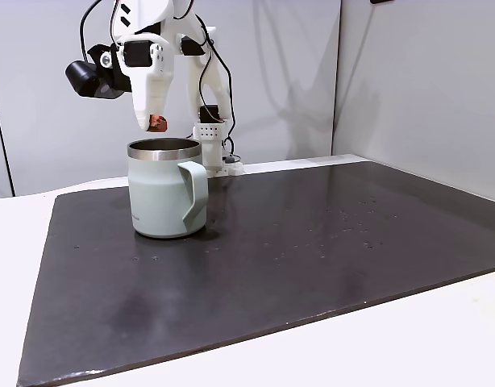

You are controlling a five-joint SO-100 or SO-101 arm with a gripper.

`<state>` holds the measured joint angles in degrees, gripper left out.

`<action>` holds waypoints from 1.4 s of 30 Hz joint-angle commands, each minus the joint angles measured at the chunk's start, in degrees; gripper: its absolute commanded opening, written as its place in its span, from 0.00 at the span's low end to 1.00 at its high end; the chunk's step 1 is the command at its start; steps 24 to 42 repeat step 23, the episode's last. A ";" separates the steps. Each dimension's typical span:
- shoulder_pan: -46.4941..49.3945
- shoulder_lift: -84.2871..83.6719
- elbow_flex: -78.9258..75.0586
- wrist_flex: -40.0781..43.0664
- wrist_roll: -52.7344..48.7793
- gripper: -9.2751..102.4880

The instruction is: Grasp a cube and put it in the cup.

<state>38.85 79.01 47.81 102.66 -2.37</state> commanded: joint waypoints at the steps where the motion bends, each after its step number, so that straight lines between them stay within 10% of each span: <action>1: 0.70 0.97 -1.05 0.00 -0.79 0.34; 42: 0.79 12.13 5.36 -0.09 -3.08 0.33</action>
